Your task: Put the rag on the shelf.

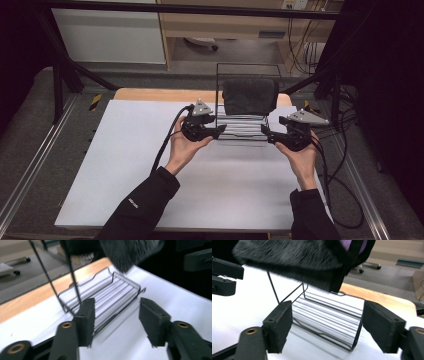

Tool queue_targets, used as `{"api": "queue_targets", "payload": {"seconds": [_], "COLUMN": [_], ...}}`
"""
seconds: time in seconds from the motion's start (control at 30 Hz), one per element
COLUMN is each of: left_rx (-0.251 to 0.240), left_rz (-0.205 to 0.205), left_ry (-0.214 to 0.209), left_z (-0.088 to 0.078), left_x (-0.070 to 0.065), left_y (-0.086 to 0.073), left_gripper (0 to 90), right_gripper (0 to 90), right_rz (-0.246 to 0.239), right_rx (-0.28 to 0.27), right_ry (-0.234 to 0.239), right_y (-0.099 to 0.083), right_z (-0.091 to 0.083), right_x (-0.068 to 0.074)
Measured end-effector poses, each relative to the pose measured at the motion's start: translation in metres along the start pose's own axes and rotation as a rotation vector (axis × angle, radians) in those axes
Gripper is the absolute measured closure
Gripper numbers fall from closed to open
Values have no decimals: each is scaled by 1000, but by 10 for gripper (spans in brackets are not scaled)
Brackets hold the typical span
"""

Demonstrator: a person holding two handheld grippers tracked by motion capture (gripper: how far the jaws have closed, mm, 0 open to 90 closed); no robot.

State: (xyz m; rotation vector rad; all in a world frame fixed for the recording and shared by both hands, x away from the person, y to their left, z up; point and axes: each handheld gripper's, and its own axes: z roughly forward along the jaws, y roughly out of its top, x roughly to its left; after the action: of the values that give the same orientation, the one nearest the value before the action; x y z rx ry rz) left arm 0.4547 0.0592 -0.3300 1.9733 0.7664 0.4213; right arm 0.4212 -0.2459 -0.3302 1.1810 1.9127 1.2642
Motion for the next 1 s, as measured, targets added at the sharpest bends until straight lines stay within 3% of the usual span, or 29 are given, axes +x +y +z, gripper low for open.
{"api": "queue_targets", "payload": {"seconds": [0.2,0.47,0.6,1.0], "left_rx": [51,47,60,78], "left_rz": [-13,-25,-33,-50], "left_ry": [-4,-15,2,49], "left_z": [-7,-31,-45,-93], "left_x": [6,14,21,36], "left_y": [-13,-34,-48,-101], "left_gripper": [326,202,135,64], "right_gripper": [136,52,22,7], "right_rz": [3,9,16,-4], "right_rx": [-19,-1,16,59], "right_ry": [36,108,122,222], "right_y": [-8,-7,-10,-32], "right_z": [-3,-9,-11,-11], "right_x": [4,15,21,37]}}
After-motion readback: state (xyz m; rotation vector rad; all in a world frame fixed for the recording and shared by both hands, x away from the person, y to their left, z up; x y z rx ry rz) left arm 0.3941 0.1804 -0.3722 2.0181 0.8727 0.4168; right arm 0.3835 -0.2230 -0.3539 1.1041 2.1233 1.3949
